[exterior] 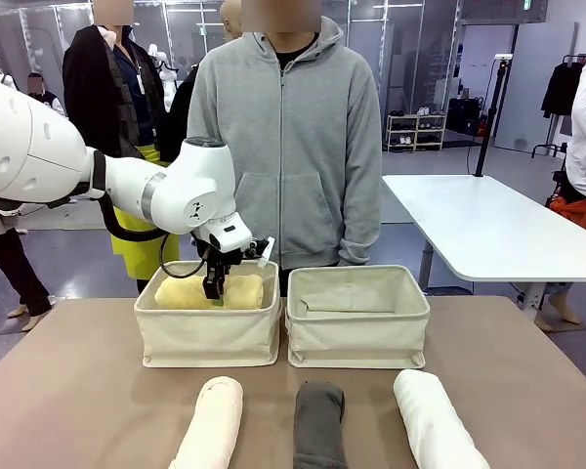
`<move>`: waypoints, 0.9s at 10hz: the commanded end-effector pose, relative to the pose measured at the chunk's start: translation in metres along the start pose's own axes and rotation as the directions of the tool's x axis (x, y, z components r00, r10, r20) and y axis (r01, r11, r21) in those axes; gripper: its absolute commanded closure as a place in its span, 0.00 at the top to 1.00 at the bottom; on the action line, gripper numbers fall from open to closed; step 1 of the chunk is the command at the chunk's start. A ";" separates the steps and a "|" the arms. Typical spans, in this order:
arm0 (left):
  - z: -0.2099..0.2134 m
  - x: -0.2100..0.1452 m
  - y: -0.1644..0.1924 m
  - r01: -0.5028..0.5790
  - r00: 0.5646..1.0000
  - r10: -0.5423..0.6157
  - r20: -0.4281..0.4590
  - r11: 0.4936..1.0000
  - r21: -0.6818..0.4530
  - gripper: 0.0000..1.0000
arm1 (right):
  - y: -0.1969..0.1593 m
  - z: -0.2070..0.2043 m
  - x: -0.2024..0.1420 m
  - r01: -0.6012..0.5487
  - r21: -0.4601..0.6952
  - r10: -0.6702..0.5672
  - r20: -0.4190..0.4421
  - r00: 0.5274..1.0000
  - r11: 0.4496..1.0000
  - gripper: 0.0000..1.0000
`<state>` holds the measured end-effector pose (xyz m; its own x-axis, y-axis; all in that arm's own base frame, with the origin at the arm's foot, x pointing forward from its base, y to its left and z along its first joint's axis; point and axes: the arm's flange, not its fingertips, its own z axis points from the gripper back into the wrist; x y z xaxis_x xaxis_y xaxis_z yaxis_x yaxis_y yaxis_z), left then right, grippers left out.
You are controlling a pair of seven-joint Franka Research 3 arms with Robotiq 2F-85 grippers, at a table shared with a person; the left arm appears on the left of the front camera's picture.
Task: Divide the towels into two baskets.
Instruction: Pick up one hotel-folded towel and place it in the Fabric basket indicated by the person.
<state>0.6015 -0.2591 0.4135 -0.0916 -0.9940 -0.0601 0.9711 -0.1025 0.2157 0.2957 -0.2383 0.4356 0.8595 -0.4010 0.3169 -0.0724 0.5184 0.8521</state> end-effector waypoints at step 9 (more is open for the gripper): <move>-0.003 0.001 0.005 -0.004 1.000 0.004 0.005 1.000 0.000 1.00 | 0.002 0.002 -0.001 -0.006 0.003 0.006 0.005 1.000 1.000 1.00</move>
<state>0.6049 -0.2622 0.4130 -0.0880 -0.9947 -0.0525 0.9715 -0.0974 0.2162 0.2957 -0.2383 0.4357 0.8595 -0.4010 0.3171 -0.0725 0.5184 0.8520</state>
